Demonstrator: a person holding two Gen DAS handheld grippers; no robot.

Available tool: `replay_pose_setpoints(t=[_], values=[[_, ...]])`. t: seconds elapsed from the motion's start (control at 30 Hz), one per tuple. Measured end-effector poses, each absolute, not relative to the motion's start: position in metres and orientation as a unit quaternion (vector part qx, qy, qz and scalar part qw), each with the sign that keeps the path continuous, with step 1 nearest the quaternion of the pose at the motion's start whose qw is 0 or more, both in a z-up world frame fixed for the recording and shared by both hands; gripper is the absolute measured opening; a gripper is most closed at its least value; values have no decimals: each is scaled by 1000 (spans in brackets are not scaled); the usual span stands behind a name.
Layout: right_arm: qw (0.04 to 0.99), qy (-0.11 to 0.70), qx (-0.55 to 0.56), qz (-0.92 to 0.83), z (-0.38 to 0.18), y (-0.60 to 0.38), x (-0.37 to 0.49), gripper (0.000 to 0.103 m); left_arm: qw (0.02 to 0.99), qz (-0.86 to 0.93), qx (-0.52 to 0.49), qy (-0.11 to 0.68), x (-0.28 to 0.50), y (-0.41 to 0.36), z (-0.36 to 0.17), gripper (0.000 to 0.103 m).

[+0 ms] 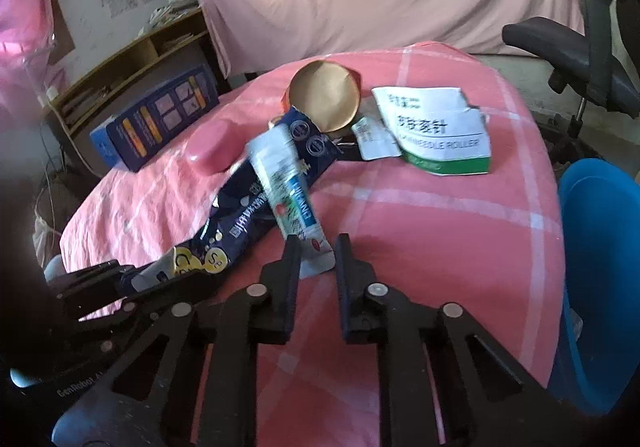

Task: Collect trash
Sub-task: 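Grasp the dark blue snack bag with the left tool while the right tool grasps the white tube packet, then carry both items over the blue basin and open both tools to drop them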

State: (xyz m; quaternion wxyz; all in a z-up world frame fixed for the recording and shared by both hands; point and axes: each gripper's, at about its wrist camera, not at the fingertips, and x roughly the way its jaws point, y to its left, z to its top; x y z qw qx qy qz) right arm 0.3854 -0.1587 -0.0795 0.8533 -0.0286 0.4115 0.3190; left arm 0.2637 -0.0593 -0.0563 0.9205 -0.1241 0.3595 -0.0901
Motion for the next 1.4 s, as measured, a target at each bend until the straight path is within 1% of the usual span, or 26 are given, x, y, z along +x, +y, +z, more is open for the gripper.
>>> replay_pose_setpoints(t=[0.03,0.23,0.37,0.47,0.5,0.57,0.63,0.7,0.8,0.9,0.97,1.0,1.13,1.17,1.3,1.4], values=[[852,411,-33,321,-80,-158,384,25,921,-86,-125,359,261,-58,-56,20],[857,397,-53,324,-76,-153,376,25,925,-62,-127,354,250,-49,-54,19],[871,387,-25,300,-72,-168,378,27,932,-33,-111,343,243,-45,-52,19],[872,395,-12,290,-72,-172,384,30,933,-11,-110,342,242,-35,-53,19],[872,396,-12,288,-72,-170,384,32,933,-4,-113,342,243,-32,-53,19],[871,397,-13,289,-71,-166,385,40,931,4,-122,344,244,-25,-54,19],[869,397,-13,294,-71,-159,385,58,930,9,-129,345,244,-20,-55,19],[868,398,-16,295,-72,-151,386,61,930,10,-130,344,243,-16,-56,19],[870,405,-35,278,-77,-136,390,61,930,9,-132,342,238,-14,-56,19],[875,402,-77,256,-81,-124,386,61,930,4,-133,341,235,-14,-56,19],[877,399,-89,251,-81,-123,383,56,930,0,-134,341,235,-13,-56,19],[878,398,-87,253,-81,-125,383,50,931,-2,-133,340,235,-14,-55,19],[878,393,-56,268,-78,-136,382,44,936,-5,-127,329,233,-17,-50,19],[879,389,-48,271,-77,-139,382,43,938,-5,-123,325,232,-18,-48,19],[893,346,-27,286,-63,-149,369,43,947,-6,-109,302,230,-23,-37,19],[911,293,-25,288,-47,-157,355,43,955,-9,-97,279,231,-29,-24,19]])
